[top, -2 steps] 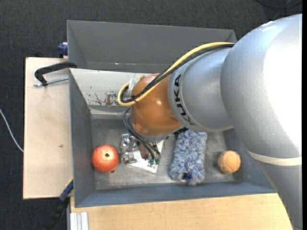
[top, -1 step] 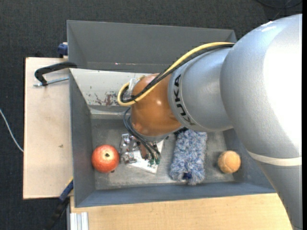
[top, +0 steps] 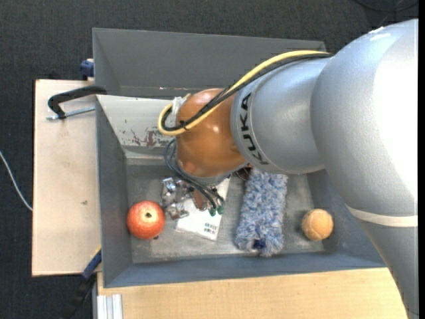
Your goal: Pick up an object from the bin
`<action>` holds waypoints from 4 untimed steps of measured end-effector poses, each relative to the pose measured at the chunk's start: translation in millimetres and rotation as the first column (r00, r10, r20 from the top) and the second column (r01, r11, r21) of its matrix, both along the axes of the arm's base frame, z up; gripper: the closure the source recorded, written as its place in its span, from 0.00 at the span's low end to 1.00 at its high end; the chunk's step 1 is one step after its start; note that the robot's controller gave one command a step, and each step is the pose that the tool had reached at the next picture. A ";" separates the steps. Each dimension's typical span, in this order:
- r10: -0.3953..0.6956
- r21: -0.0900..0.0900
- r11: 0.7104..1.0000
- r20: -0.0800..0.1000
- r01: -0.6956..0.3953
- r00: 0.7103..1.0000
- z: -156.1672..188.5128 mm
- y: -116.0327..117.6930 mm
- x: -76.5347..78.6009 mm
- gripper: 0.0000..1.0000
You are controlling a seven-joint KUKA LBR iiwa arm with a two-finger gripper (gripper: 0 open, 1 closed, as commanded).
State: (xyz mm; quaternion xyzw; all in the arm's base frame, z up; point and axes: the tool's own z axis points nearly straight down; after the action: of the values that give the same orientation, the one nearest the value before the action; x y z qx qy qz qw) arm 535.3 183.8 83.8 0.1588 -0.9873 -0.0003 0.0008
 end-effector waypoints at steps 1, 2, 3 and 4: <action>-0.131 0.004 0.991 0.007 0.131 0.991 -3.2 23.0 36.1 0.00; -0.145 0.004 0.989 0.006 0.145 0.989 -5.6 27.0 39.8 0.00; -0.031 -0.003 1.000 -0.002 0.031 1.000 15.2 31.3 13.3 0.00; 0.112 0.004 0.994 0.012 -0.112 0.994 23.6 20.4 -26.3 0.00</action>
Offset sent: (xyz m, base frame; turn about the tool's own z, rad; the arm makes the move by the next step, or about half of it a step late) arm 0.0000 0.0000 0.0000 0.0000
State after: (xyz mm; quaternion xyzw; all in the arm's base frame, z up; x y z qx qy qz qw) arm 509.0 204.2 107.4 0.2142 -0.9768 -0.0015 -0.0053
